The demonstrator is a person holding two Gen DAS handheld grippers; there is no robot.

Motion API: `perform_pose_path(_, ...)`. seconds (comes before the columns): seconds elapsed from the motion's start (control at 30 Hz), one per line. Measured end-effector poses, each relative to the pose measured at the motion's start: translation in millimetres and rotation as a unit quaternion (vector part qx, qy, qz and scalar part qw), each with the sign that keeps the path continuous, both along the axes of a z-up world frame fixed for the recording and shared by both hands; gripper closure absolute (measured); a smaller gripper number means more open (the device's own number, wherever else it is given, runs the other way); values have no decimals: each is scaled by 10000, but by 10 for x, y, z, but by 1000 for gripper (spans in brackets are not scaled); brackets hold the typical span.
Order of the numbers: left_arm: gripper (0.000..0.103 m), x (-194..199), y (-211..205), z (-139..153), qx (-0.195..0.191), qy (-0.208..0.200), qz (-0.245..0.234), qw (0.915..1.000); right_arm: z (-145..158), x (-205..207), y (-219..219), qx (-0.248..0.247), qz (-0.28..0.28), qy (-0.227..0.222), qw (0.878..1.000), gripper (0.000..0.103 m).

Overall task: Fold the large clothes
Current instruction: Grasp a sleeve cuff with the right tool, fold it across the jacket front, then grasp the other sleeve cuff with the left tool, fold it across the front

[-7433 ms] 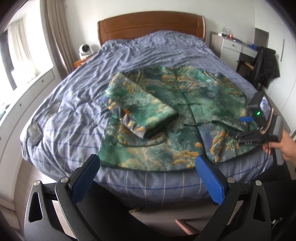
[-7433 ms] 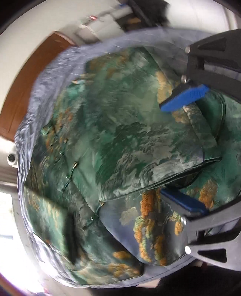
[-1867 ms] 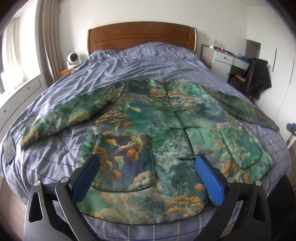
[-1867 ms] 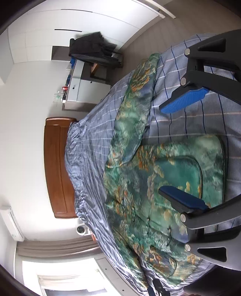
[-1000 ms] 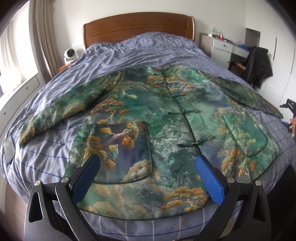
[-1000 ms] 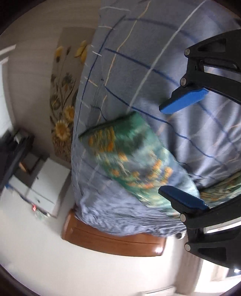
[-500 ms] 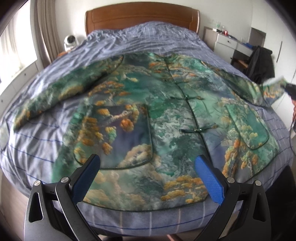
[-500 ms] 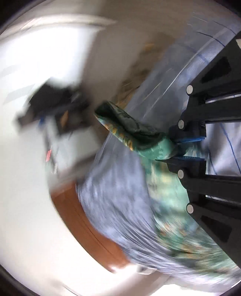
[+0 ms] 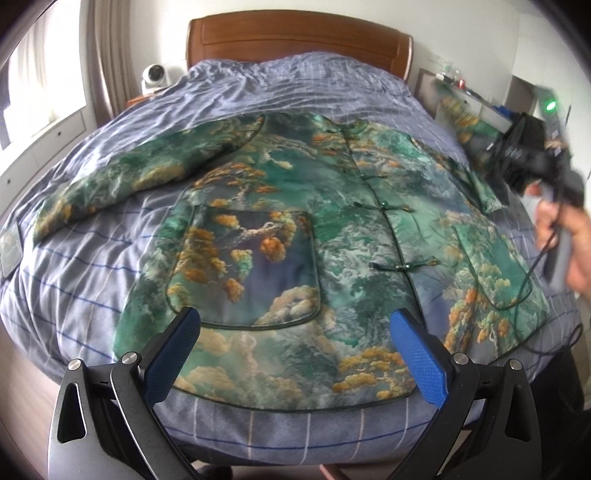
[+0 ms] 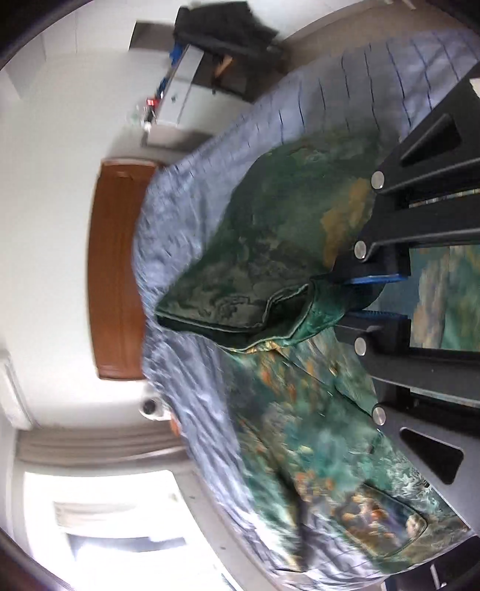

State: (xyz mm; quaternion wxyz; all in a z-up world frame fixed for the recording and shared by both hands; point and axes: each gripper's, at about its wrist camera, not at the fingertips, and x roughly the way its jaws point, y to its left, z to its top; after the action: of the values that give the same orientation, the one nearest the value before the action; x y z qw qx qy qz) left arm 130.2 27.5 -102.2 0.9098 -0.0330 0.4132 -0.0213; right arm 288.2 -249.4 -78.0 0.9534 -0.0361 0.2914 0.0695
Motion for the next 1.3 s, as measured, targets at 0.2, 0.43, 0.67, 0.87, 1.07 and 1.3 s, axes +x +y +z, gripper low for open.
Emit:
perform_pose_path(0.2, 1, 24, 67, -39, -1, 33, 54, 10000, -513, -65, 383, -286, 297, 594, 9974, 92)
perform_pose_path(0.43, 1, 235, -57, 9, 210, 54, -264, 9994, -832, -253, 449, -234, 590, 1138, 9915, 57)
perform_pose_path(0.67, 1, 916, -427, 292, -437, 139, -1241, 9912, -638, -787, 304, 141, 933, 983, 9907, 40)
perform_pose_path(0.87, 1, 1885, -1054, 68, -1541, 929, -1806, 9670, -444, -1196, -5, 382, 677, 763, 9940, 40)
perform_pose_path(1.07, 11, 2497, -1351, -412, -1756, 1777, -1357, 9587, -340, -1512, -252, 714, 455, 606, 9946, 40)
perform_pose_path(1.3, 92, 2564, -1545, -535, -1405, 1927, -1202, 9637, -319, -1624, -434, 663, 304, 508, 9960, 40)
